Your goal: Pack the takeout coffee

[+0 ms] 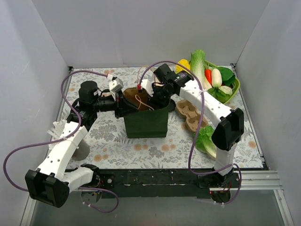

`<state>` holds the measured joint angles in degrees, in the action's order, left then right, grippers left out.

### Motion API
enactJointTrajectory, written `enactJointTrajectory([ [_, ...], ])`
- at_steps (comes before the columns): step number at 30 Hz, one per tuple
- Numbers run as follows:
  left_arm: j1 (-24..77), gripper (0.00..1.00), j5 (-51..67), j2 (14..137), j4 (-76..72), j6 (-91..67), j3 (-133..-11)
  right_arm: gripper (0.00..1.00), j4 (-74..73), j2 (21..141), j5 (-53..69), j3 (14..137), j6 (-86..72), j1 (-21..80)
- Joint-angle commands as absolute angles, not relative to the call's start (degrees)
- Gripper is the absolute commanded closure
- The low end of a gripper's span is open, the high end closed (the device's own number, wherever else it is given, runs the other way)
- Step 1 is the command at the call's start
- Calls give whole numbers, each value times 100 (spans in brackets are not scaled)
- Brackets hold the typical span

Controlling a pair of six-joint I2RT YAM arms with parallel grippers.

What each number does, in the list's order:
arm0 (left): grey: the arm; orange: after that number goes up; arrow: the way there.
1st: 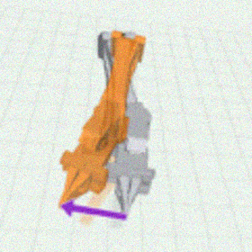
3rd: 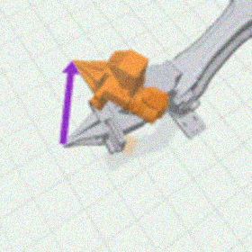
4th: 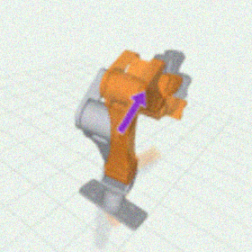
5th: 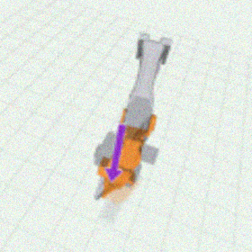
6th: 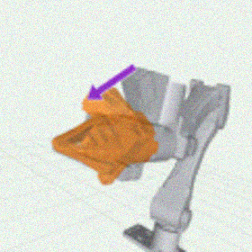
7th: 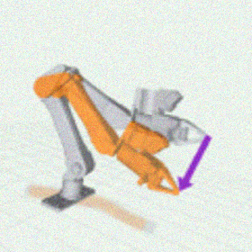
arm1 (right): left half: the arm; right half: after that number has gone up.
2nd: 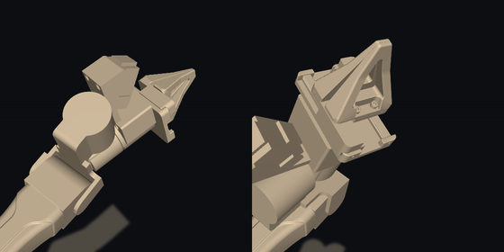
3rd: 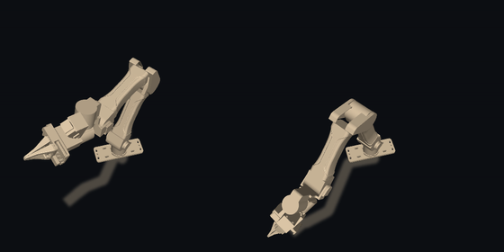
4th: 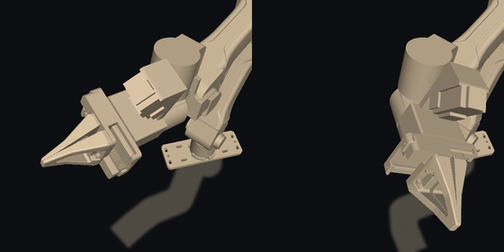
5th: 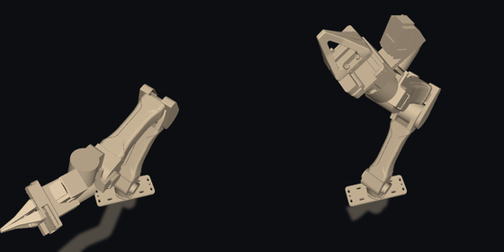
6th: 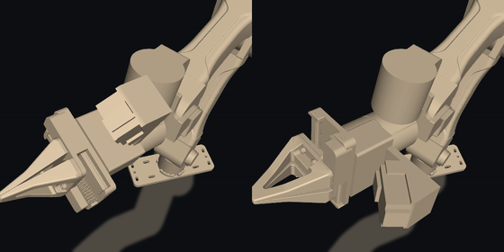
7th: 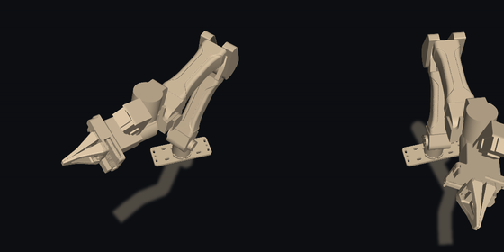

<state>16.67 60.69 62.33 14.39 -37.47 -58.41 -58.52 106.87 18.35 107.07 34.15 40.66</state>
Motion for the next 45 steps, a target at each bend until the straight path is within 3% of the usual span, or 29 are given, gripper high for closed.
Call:
enactJointTrajectory([
  [1, 1670, 73, 5854, 5889, 1696, -3331, -5880, 98, -6038, 10688, 1846, 10671, 3849, 4183],
  [3, 1670, 57, 5766, 5827, 1696, -3322, -6081, 99, -6029, 10600, 1793, 10452, 3972, 4280],
  [6, 1644, 47, 5538, 5678, 1696, -3471, -6660, 99, -5959, 10424, 1679, 10258, 4148, 4385],
  [10, 1565, 43, 4950, 5555, 2213, -3314, -7583, 99, -5748, 10082, 1547, 9793, 4350, 4465],
  [12, 1494, 41, 4064, 5415, 2241, -3313, -7751, 99, -5555, 9941, 1477, 9616, 4412, 4517],
  [15, 1450, 37, 2792, 5204, 2005, -3287, -7560, 99, -5257, 9607, 1415, 9177, 4447, 4623],
  [19, 1441, 35, 2039, 5150, 1549, -3427, -6849, 99, -4773, 9011, 1362, 8500, 4535, 4763],
  [31, 1433, 32, 2917, 5598, 1257, -4833, -5801, 99, -3437, 7508, 888, 6488, 5492, 5405],
  [36, 1424, 33, 4426, 5871, 1073, -4939, -5836, 99, -3410, 7181, 809, 6275, 5730, 5537],
  [45, 1415, 32, 5703, 6424, 1266, -5247, -5950, 99, -3314, 6926, 783, 6275, 6108, 5678],
])
